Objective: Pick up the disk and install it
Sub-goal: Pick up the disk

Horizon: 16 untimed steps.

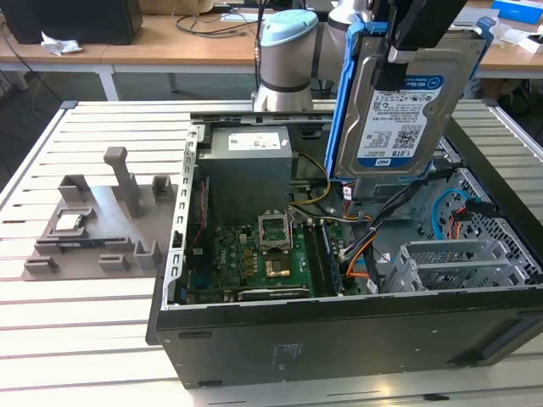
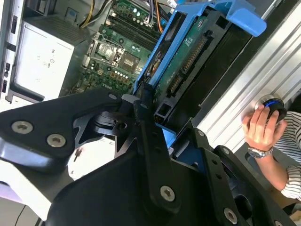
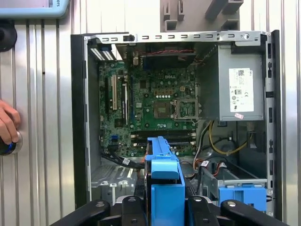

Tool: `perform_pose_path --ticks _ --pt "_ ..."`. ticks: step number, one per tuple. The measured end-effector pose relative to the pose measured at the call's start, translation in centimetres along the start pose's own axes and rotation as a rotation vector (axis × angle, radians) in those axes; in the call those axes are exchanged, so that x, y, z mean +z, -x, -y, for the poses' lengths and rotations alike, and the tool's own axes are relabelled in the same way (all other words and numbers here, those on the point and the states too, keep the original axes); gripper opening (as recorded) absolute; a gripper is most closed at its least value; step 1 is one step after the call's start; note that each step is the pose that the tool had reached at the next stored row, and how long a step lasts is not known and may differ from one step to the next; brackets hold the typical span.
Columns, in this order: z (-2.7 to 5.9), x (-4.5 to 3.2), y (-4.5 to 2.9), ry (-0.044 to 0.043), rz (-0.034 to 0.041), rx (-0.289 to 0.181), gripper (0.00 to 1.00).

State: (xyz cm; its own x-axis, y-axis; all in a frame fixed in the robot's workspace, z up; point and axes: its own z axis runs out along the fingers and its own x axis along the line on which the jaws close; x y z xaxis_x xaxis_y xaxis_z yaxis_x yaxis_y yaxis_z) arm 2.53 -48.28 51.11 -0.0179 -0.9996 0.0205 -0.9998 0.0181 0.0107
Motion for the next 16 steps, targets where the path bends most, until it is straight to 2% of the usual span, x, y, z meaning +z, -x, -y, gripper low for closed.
perform_pose_path --ticks 16 --pt "0.36 0.05 -2.48 0.0 0.0 0.0 0.36"
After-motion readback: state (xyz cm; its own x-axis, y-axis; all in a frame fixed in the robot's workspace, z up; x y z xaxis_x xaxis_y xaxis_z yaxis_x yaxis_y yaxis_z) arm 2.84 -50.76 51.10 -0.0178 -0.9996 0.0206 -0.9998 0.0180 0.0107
